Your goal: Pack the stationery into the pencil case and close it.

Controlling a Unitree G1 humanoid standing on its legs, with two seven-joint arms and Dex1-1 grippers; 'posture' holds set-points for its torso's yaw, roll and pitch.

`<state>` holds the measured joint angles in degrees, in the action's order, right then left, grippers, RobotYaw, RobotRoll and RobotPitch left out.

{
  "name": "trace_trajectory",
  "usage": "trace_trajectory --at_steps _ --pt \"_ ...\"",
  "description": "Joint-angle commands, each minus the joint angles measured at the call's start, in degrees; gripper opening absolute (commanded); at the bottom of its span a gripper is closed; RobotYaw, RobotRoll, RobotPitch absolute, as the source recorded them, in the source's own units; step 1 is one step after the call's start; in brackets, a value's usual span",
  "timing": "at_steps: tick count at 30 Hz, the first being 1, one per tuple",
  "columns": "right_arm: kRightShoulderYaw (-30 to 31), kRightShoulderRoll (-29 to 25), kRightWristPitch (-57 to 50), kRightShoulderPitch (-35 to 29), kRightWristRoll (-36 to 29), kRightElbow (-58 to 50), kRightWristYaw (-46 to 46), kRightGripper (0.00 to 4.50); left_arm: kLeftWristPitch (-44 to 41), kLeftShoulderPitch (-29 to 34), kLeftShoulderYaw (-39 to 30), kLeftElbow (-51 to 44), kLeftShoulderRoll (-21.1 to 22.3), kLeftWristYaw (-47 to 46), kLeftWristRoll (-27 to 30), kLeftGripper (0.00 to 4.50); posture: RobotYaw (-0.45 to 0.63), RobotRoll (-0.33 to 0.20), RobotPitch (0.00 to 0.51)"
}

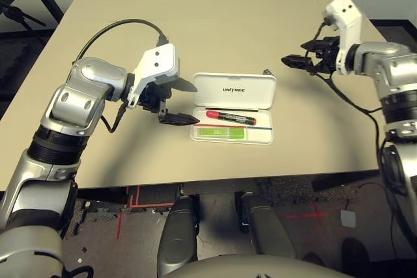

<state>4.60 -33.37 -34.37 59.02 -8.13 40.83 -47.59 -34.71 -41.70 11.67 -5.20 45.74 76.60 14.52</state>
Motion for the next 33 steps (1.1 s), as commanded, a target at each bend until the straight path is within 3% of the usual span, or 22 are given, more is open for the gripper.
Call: trace_trajectory --at_steps 1,11,22,25,33 --pt "1.0 1.1 0.84 1.25 2.41 3.78 1.09 4.5 -1.31 1.26 -0.89 -2.38 0.98 -0.7 1.42 4.47 0.07 0.0 0.175" --pt "1.59 3.23 2.16 0.42 4.51 5.01 0.01 4.5 -6.45 4.3 -2.74 -8.92 1.96 -3.51 5.03 4.47 0.09 0.0 0.228" --pt "2.11 7.62 7.46 0.49 8.04 11.9 2.78 4.5 -8.55 5.24 -3.59 -11.02 2.97 -5.97 7.78 4.47 0.11 0.0 0.24" --pt "2.74 7.47 7.71 0.25 9.34 13.27 2.57 3.91 -8.58 5.43 -3.54 -11.27 3.18 -6.33 8.17 4.5 0.12 0.0 0.242" --pt "0.93 6.4 8.0 -0.34 9.3 12.67 3.1 0.96 -6.56 6.28 -4.11 -9.68 4.26 -5.92 8.82 4.5 0.1 0.0 0.241"
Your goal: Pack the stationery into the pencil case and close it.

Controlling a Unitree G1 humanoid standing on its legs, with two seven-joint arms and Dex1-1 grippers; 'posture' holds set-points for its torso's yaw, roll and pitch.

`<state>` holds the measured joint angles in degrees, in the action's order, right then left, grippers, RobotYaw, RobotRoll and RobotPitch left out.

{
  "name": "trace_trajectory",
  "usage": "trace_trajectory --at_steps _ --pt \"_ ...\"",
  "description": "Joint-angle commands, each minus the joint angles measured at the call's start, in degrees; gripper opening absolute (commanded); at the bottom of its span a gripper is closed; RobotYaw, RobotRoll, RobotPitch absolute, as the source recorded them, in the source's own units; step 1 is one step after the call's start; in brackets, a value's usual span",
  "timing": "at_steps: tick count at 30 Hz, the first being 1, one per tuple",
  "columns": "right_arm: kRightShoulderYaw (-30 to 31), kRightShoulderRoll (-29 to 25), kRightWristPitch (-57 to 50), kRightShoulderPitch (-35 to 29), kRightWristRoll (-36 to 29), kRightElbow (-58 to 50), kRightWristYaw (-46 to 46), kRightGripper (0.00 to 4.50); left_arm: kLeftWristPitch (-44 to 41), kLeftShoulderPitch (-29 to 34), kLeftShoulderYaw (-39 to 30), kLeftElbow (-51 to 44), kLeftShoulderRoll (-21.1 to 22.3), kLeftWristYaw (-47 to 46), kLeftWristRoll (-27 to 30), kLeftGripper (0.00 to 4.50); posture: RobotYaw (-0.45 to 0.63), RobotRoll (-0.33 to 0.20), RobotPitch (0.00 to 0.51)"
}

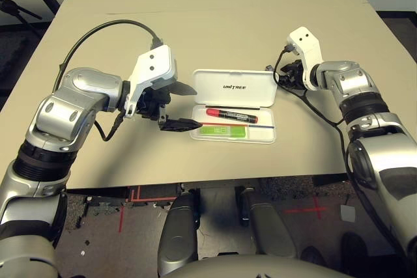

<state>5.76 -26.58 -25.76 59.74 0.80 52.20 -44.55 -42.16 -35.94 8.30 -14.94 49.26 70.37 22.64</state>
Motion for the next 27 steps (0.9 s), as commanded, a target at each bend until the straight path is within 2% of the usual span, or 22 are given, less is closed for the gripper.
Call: trace_trajectory --at_steps 1,2,9,14,23,27 --pt "-0.47 -0.47 -0.82 -0.98 0.16 1.06 -0.03 0.52 0.9 0.42 -0.61 0.03 0.59 0.18 0.7 4.5 0.1 0.0 0.24" --pt "-0.65 -0.7 -0.72 -0.88 -0.02 0.74 -0.35 0.25 0.96 0.3 -0.47 0.04 0.42 0.1 0.67 4.5 0.09 0.0 0.239" --pt "-2.16 -3.73 -2.37 -0.26 -1.55 -3.24 -3.14 0.22 1.19 -0.62 0.16 0.44 -0.37 -0.26 0.37 4.5 0.07 0.0 0.23" --pt "-3.12 -8.15 -5.46 -1.34 -3.2 -9.85 -7.73 0.22 1.91 -1.16 0.38 1.57 -0.7 -0.07 -0.11 4.5 0.06 0.0 0.225" --pt "-5.05 -19.32 -8.07 -8.14 -11.69 -28.33 -23.69 0.22 6.09 -2.38 1.31 6.29 -1.31 1.21 -1.4 4.5 0.01 0.0 0.207" --pt "-3.58 -24.43 -8.46 -9.53 -14.02 -33.78 -31.51 0.22 7.86 -2.18 1.69 7.4 -1.03 2.03 -1.83 4.5 -0.01 0.0 0.199"
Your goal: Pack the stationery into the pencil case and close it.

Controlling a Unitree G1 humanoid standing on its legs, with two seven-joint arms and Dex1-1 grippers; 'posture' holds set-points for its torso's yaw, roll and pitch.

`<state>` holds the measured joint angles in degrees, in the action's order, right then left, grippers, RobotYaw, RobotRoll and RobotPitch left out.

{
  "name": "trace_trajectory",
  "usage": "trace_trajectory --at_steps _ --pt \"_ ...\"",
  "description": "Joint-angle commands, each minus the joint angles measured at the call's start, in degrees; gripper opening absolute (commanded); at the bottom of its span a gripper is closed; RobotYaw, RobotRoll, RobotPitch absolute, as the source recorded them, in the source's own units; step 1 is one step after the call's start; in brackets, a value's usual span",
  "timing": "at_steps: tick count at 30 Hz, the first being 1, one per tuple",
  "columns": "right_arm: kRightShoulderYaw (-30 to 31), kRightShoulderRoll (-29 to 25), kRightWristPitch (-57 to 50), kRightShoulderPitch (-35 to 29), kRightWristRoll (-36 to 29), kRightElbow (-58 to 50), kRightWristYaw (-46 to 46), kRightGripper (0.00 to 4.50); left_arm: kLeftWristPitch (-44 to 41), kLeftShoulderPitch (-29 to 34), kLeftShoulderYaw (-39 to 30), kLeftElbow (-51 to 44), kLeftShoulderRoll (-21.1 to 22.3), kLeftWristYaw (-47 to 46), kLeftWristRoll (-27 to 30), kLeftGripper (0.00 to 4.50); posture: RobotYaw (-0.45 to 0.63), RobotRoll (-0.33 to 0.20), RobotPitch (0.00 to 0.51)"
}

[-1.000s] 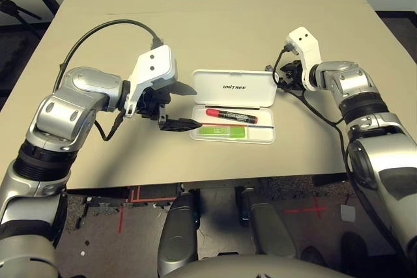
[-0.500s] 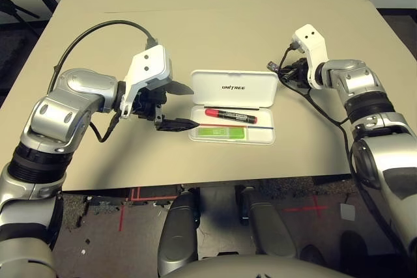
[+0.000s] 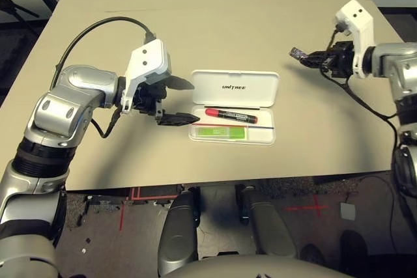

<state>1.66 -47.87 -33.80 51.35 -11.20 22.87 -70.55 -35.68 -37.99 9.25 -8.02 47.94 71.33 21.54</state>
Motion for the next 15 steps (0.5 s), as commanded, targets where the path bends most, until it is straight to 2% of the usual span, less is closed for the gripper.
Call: trace_trajectory --at_steps 1,7,15 --pt "1.12 -4.42 0.47 -1.75 -2.15 -5.75 -7.52 0.22 1.59 -0.16 0.82 0.65 0.27 1.17 -0.82 4.5 -0.02 0.0 0.196" --pt "3.41 -10.35 8.93 -5.94 -1.92 -11.17 -17.11 0.22 2.41 -0.84 0.93 1.83 0.01 1.43 -1.29 4.5 -0.02 0.0 0.193" --pt "5.62 -8.28 9.85 -6.92 -3.47 -15.28 -21.39 0.22 1.81 -0.9 0.81 0.99 -0.29 0.82 -1.28 4.5 -0.01 0.0 0.186"
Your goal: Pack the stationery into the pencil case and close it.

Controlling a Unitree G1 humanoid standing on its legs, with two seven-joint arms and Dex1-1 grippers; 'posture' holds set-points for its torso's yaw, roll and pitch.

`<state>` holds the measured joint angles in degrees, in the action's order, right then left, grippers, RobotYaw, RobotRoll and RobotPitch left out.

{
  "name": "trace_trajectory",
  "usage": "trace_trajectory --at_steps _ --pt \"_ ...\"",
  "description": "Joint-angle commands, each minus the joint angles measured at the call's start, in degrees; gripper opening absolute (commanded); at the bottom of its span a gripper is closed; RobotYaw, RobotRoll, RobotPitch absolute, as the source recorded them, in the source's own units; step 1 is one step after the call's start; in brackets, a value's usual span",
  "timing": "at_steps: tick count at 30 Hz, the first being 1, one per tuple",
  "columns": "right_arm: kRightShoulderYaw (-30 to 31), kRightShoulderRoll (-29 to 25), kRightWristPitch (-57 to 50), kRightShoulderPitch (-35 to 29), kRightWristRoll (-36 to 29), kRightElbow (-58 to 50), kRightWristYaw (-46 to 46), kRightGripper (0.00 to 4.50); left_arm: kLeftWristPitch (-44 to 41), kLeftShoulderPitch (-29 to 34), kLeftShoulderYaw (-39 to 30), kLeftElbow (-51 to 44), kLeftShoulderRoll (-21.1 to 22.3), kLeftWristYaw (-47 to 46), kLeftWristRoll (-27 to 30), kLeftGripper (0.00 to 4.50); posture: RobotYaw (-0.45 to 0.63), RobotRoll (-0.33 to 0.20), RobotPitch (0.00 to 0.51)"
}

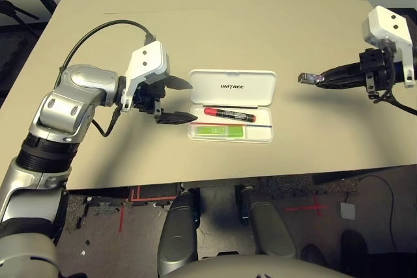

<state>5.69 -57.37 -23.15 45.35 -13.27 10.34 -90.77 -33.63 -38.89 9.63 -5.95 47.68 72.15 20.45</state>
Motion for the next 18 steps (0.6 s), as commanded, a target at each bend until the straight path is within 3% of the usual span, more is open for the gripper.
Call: trace_trajectory --at_steps 1,10,18 --pt "1.98 2.1 -1.37 -1.15 -1.67 -3.63 -0.77 0.22 -0.37 -0.02 0.33 -1.2 -0.04 -0.15 -0.16 4.5 0.0 0.0 0.183" --pt "8.82 8.6 -6.3 -4.41 0.76 -10.39 4.58 0.22 -0.83 0.32 -0.27 -1.24 0.22 -0.91 0.12 4.5 0.02 0.0 0.182" --pt "12.68 9.35 -7.62 -5.22 1.73 -12.19 5.01 0.22 0.79 0.03 -0.35 1.33 0.26 -0.59 -0.47 4.5 0.03 0.0 0.186"
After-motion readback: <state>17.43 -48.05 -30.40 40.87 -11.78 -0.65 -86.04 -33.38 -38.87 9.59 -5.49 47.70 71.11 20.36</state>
